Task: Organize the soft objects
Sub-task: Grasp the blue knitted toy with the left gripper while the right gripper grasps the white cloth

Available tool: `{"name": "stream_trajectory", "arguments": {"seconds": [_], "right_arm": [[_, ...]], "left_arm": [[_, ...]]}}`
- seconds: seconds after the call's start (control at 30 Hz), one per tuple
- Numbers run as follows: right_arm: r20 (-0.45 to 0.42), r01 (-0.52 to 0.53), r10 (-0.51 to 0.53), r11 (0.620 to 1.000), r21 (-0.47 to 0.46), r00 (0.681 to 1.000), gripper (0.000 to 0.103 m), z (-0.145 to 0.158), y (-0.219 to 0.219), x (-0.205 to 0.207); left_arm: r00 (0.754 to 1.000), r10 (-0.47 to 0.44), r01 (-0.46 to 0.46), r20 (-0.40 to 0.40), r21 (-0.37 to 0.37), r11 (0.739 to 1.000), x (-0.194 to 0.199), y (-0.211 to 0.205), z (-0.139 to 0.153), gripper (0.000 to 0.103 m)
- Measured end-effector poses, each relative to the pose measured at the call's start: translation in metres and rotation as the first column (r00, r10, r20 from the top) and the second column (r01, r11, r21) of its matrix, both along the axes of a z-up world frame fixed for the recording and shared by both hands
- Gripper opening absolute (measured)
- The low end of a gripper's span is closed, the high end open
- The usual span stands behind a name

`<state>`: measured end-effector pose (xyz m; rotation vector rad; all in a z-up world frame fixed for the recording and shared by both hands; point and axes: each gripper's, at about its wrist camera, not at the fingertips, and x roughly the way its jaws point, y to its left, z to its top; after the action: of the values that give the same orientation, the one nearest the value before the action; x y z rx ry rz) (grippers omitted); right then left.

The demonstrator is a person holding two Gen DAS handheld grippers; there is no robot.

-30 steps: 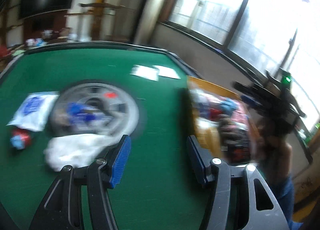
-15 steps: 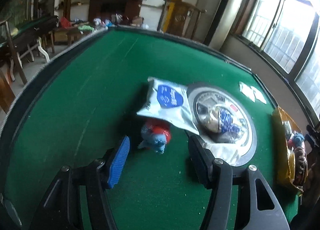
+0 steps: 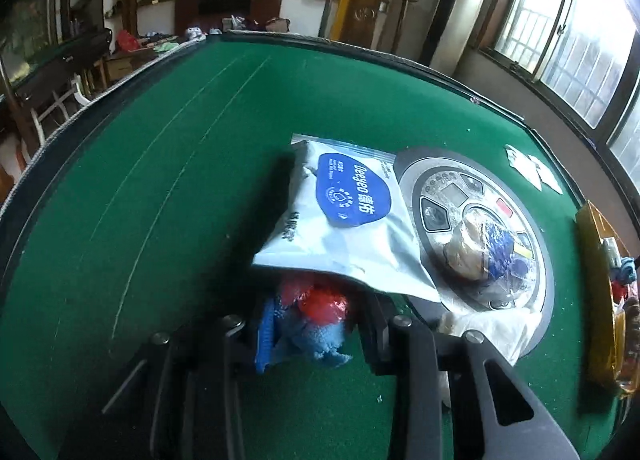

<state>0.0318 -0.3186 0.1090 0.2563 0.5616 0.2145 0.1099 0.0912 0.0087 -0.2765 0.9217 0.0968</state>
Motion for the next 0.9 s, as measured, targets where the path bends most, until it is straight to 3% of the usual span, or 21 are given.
{"name": "stream_trajectory", "arguments": {"seconds": [0.07, 0.13, 0.2, 0.3, 0.43, 0.6, 0.73, 0.83, 0.9], "right_arm": [[-0.025, -0.089, 0.089, 0.996, 0.007, 0.996, 0.069, -0.005, 0.023, 0.001], [-0.089, -0.217, 0.221, 0.975, 0.053, 0.971, 0.069, -0.018, 0.055, 0.006], [-0.166, -0.322, 0.339, 0.939, 0.121, 0.926, 0.069, -0.034, 0.086, 0.014], [-0.265, -0.397, 0.428, 0.903, 0.164, 0.864, 0.069, -0.056, 0.129, 0.029], [-0.345, -0.413, 0.428, 0.903, 0.119, 0.835, 0.069, -0.079, 0.175, 0.049], [-0.377, -0.401, 0.427, 0.904, 0.149, 0.822, 0.069, -0.096, 0.205, 0.069], [-0.387, -0.419, 0.423, 0.903, 0.098, 0.820, 0.069, -0.096, 0.232, 0.070], [-0.394, -0.461, 0.418, 0.887, -0.016, 0.818, 0.069, -0.097, 0.260, 0.061], [-0.398, -0.476, 0.391, 0.868, -0.140, 0.830, 0.069, -0.100, 0.279, 0.054]], "left_arm": [[1.000, -0.006, 0.006, -0.008, 0.021, 1.000, -0.005, -0.004, 0.002, 0.034], [1.000, -0.007, 0.007, -0.021, 0.017, 1.000, -0.012, -0.006, 0.003, 0.034], [1.000, -0.021, 0.021, -0.017, 0.013, 1.000, -0.015, -0.010, 0.006, 0.034], [1.000, -0.027, 0.027, 0.016, 0.007, 1.000, -0.022, -0.011, 0.018, 0.034], [0.998, -0.016, 0.016, 0.053, 0.003, 1.000, -0.029, -0.006, 0.031, 0.034], [0.998, 0.010, -0.010, 0.067, -0.004, 1.000, -0.029, 0.001, 0.036, 0.034], [0.997, 0.008, -0.007, 0.071, -0.016, 1.000, -0.028, 0.001, 0.039, 0.034], [0.997, 0.013, -0.011, 0.079, -0.024, 1.000, -0.028, 0.002, 0.040, 0.034], [0.997, 0.012, -0.010, 0.081, -0.028, 1.000, -0.028, 0.002, 0.041, 0.034]]}}
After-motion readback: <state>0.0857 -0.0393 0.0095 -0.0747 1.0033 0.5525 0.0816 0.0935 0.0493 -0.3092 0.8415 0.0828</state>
